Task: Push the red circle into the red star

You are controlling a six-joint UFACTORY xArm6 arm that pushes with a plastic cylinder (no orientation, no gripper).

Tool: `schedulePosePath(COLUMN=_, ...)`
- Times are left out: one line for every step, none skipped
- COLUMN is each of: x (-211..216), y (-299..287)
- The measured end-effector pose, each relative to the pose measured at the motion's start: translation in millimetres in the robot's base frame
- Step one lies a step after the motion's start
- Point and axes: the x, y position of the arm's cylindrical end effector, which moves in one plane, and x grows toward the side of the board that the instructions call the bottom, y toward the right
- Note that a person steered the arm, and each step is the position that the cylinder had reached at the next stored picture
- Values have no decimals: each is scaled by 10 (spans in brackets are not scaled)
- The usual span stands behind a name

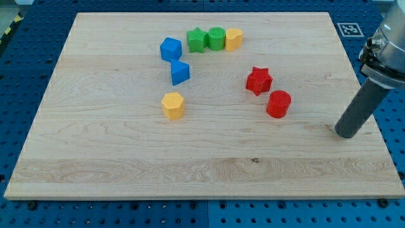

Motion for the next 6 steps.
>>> schedulePosePath(x=2, y=-260)
schedulePosePath(x=2, y=-566)
schedulePosePath(x=2, y=-779)
schedulePosePath(x=1, y=-878)
schedulePosePath(x=-173, y=-881)
schedulePosePath(x=-404, y=-939)
